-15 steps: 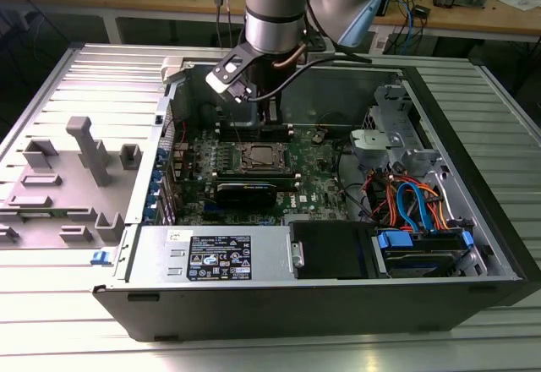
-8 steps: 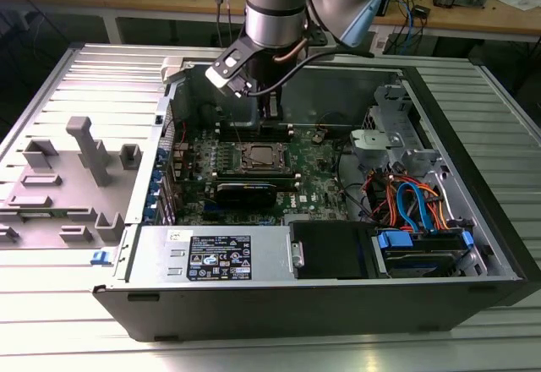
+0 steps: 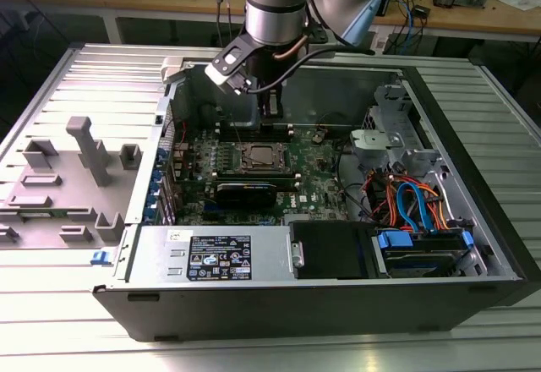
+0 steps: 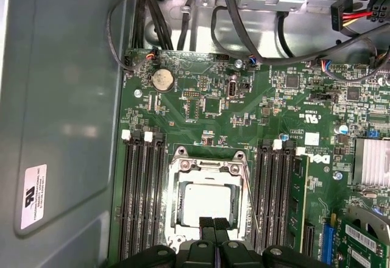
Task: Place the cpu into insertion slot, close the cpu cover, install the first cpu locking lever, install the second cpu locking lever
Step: 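Install the first cpu locking lever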
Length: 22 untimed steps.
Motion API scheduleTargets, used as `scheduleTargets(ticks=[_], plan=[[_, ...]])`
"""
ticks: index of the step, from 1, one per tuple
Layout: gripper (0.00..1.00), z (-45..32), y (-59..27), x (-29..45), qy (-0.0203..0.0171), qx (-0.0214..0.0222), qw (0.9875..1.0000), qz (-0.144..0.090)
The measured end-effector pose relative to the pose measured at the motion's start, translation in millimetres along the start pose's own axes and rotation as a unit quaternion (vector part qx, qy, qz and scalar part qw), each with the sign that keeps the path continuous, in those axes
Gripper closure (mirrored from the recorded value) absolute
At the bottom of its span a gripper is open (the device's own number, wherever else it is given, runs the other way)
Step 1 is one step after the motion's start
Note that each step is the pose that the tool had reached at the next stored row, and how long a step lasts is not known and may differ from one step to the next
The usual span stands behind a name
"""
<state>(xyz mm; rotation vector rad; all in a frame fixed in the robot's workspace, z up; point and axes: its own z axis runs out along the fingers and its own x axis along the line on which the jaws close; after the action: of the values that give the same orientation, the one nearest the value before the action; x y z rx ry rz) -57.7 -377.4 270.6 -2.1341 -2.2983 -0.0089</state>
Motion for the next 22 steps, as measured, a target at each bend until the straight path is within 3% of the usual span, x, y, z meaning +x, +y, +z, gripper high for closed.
scheduleTargets(ticks=[12,22], plan=[[0.89,-2.0,0.0,0.0,-0.0005,0.0,1.0,0.001],[0.89,-12.6,0.0,0.1,-0.0004,0.0,1.0,0.001]])
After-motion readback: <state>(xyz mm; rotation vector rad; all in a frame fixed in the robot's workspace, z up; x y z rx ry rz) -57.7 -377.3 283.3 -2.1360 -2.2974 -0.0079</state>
